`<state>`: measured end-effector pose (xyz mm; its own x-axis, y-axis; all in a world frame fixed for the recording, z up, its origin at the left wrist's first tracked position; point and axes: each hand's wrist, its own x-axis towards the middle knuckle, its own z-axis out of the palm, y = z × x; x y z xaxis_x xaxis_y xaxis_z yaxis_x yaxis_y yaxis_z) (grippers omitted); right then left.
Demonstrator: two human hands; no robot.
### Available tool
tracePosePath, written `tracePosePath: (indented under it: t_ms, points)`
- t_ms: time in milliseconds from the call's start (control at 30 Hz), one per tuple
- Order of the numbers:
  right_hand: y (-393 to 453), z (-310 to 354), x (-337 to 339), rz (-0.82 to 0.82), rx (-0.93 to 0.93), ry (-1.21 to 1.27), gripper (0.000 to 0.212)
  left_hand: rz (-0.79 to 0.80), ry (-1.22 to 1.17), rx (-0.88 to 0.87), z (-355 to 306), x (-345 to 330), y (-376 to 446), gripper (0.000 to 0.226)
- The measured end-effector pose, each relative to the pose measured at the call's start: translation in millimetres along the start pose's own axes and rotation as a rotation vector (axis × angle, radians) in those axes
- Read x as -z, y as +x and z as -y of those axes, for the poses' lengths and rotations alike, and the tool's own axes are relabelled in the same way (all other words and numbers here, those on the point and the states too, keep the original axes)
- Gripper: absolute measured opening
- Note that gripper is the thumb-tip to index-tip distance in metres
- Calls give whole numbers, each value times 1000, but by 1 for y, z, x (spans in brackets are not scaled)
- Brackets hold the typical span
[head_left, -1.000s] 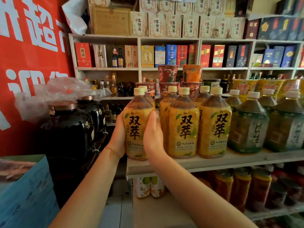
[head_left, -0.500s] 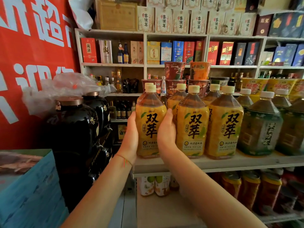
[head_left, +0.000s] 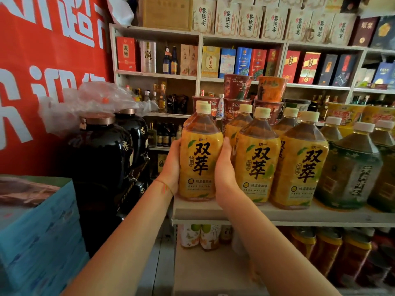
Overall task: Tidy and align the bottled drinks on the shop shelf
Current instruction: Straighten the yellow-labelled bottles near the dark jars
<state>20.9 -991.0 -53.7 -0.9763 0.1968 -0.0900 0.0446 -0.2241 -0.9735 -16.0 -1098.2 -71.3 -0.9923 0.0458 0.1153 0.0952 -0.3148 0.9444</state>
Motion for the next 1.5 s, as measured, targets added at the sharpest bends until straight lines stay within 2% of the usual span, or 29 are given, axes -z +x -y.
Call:
tracePosePath:
  t_ms: [233, 433, 700, 800, 867, 933, 1000, 1067, 1100, 1133, 1167, 1200, 1300, 1367, 1500]
  points:
    - [-17, -5, 4, 41, 40, -20, 73, 43, -63, 10, 1, 2, -15, 60]
    - [-31, -10, 7, 39, 47, -10, 78, 36, -80, 3, 2, 0, -31, 60]
    - [-45, -5, 13, 63, 52, 18, 68, 43, -64, -3, -1, -6, -45, 60]
    - [-49, -2, 18, 78, 110, -34, 58, -32, -7, -24, -7, -5, -46, 52]
    - [-51, -1, 26, 82, 277, -129, 37, -186, 33, -74, -11, -4, -45, 43]
    - [-50, 1, 37, 33, 547, -195, 25, -382, 91, -285, -16, -12, -47, 33]
    - [-46, 4, 51, -77, 836, -228, 22, -521, 211, -704, -23, -34, -61, 22]
    - [-36, 10, 65, -218, 1055, -270, 21, -476, 446, -1150, -27, -59, -81, 21]
    - [-30, 13, 72, -281, 1111, -286, 24, -402, 583, -1317, -24, -73, -86, 22]
    - [-25, 14, 79, -316, 1131, -293, 29, -331, 694, -1396, -17, -85, -88, 25]
    - [-21, 15, 84, -314, 1107, -288, 35, -259, 754, -1378, -8, -95, -85, 31]
    - [-19, 15, 89, -278, 1051, -290, 40, -181, 760, -1278, 0, -109, -87, 37]
    - [-14, 7, 98, -135, 915, -397, 53, -65, 544, -759, 15, -135, -86, 41]
    - [-11, 6, 102, -72, 830, -347, 55, -97, 299, -514, 24, -139, -68, 34]
    - [-6, 9, 107, -18, 712, -204, 54, -191, 152, -310, 37, -134, -42, 37]
